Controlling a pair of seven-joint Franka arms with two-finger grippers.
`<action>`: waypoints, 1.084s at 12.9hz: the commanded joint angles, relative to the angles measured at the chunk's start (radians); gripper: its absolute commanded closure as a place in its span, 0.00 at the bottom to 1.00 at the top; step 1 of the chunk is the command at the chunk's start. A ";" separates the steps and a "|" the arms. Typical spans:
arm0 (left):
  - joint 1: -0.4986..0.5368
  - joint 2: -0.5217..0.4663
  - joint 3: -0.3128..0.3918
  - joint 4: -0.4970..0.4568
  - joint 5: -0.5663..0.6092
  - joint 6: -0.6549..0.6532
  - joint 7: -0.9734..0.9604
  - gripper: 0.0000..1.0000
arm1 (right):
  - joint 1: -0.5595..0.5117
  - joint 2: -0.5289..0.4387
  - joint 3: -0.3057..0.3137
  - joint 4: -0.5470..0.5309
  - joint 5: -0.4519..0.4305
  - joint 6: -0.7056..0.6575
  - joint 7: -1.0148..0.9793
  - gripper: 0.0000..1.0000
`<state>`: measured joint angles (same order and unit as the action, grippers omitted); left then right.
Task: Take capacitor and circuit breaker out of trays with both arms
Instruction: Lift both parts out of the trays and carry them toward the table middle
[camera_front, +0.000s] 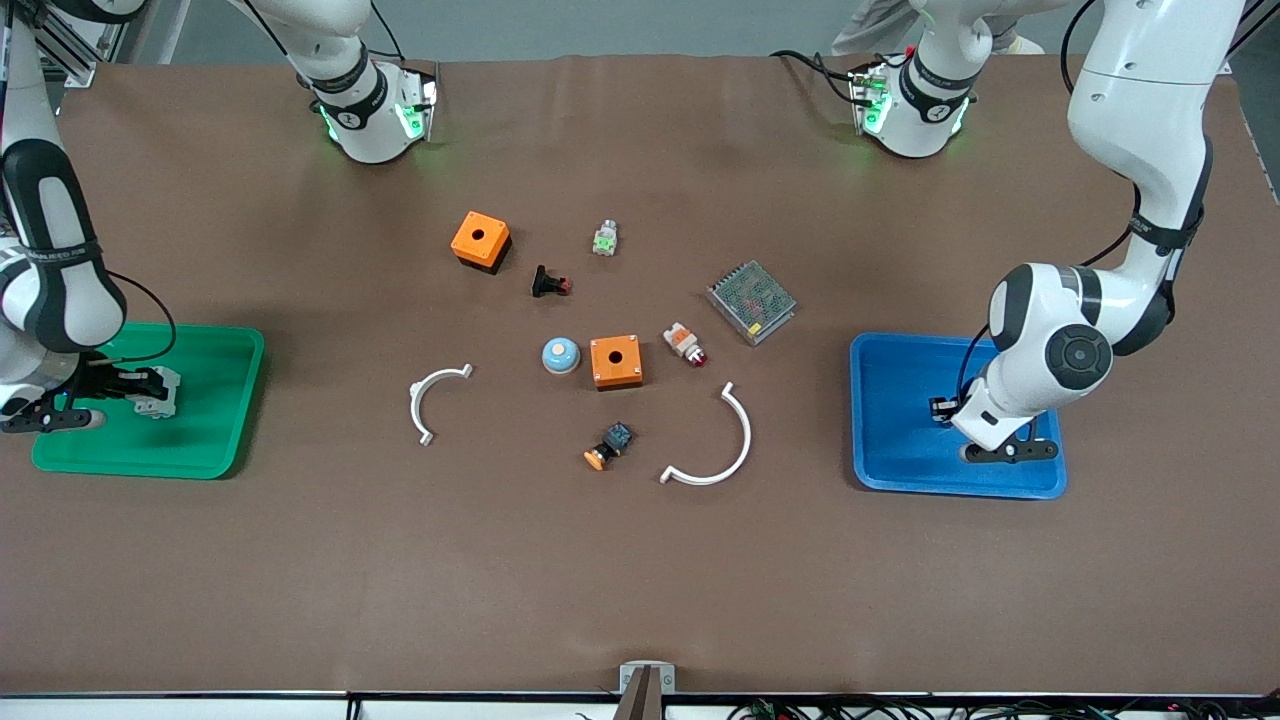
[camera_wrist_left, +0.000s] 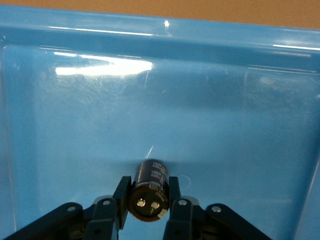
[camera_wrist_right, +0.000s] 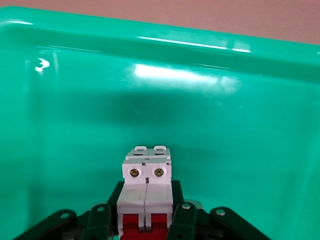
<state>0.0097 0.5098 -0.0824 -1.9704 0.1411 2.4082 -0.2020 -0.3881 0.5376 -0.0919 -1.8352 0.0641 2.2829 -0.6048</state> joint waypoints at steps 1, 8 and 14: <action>-0.001 -0.007 -0.004 -0.007 0.023 0.014 -0.023 0.80 | 0.070 -0.086 0.003 0.117 0.033 -0.271 0.052 1.00; -0.005 -0.169 -0.126 0.082 0.006 -0.340 -0.110 0.81 | 0.473 -0.183 0.003 0.119 0.037 -0.358 0.644 1.00; -0.134 -0.039 -0.208 0.390 -0.060 -0.459 -0.426 0.81 | 0.742 -0.093 0.000 0.117 0.131 -0.148 0.874 1.00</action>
<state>-0.0806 0.3814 -0.2889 -1.7069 0.1081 1.9800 -0.5538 0.2775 0.4021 -0.0749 -1.7209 0.1747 2.0692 0.1822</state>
